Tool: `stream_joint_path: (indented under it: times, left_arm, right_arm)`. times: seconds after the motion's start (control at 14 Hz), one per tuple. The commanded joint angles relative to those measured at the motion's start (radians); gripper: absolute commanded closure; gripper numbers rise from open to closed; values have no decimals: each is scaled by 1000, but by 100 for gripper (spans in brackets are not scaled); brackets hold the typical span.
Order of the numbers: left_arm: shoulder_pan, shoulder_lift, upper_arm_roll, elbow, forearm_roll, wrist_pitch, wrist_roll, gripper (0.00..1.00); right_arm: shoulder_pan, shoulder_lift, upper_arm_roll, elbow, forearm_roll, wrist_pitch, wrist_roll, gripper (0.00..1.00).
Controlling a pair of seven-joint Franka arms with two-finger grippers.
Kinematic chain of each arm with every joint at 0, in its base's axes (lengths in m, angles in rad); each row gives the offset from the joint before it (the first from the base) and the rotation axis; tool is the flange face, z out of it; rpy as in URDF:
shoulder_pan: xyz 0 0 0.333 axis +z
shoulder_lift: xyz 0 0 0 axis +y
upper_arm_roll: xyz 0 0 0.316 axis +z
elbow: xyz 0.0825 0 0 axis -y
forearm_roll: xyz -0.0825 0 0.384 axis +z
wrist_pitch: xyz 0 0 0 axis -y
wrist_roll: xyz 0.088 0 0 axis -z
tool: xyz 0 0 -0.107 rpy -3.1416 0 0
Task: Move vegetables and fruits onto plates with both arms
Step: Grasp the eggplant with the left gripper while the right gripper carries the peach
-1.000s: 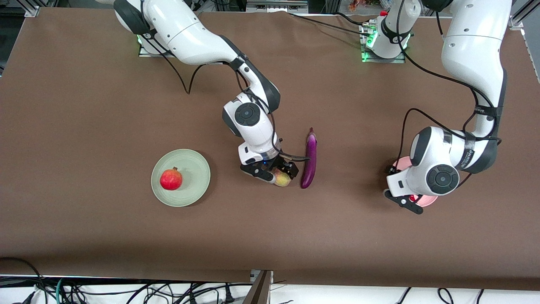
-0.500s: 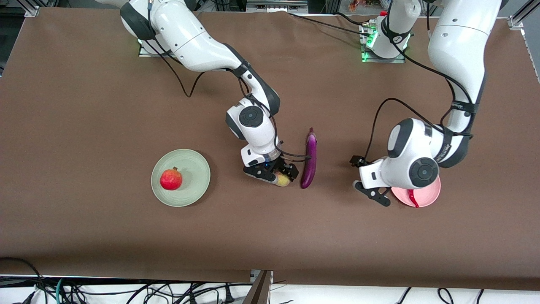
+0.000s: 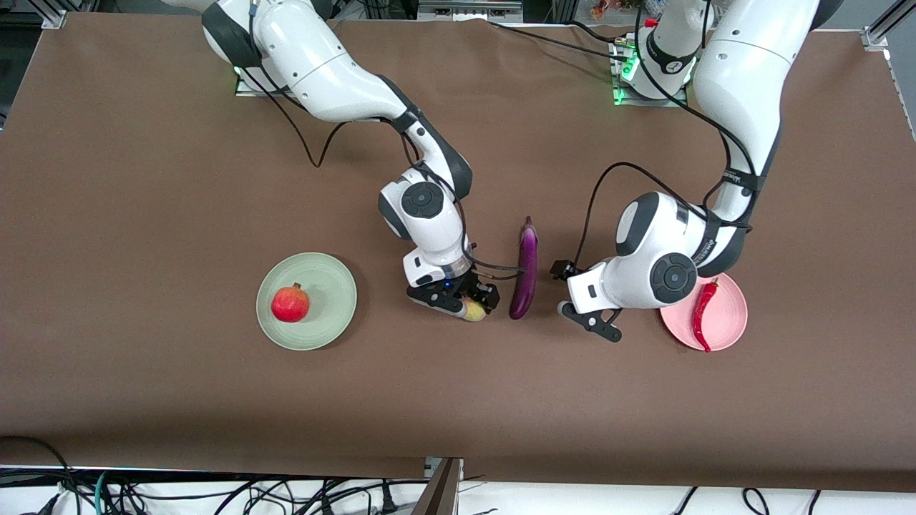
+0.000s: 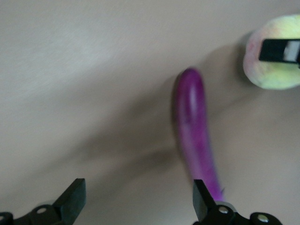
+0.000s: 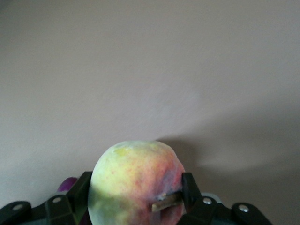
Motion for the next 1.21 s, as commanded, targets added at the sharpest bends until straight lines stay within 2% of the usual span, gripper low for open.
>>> stream_joint_path:
  times: [0.0,0.14,0.29,0.36,0.43,0.5,0.57,0.64,0.86,1.0,1.14]
  left_arm:
    - [-45,-13,0,-138,-62,181,-102,0]
    - [-74,-23,-7,-236,-63,344,-145,0]
    - [-139,-17,-7,-288,-63,481,-263,0]
    - [-154,-13,-7,-296,-62,511,-291,3]
    - [-154,-14,-6,-296,-56,512,-289,21]
    - [-148,-17,-7,-296,-52,510,-291,60]
    - [-144,-19,-7,-298,-52,506,-299,89]
    - [-142,-20,-7,-298,-52,506,-299,100]
    - [-118,-63,2,-290,-52,436,-294,100]
    - [-56,-108,3,-266,-39,308,-289,100]
    - [-10,-155,7,-252,-26,192,-286,100]
  right_arm:
    - [-85,-141,16,-33,47,-239,-203,78]
    - [-172,-233,13,-119,134,-329,-429,78]
    - [-272,-299,12,-225,170,-346,-638,77]
    - [-313,-310,10,-269,170,-338,-722,77]
    - [-359,-307,10,-314,175,-311,-816,77]
    - [-402,-301,12,-357,204,-250,-886,75]
    - [-418,-301,12,-406,246,-204,-931,73]
    - [-418,-302,12,-432,271,-179,-945,73]
    - [-416,-299,13,-438,277,-176,-933,71]
    - [-413,-299,15,-438,279,-183,-921,66]
    - [-413,-302,15,-451,279,-186,-913,57]
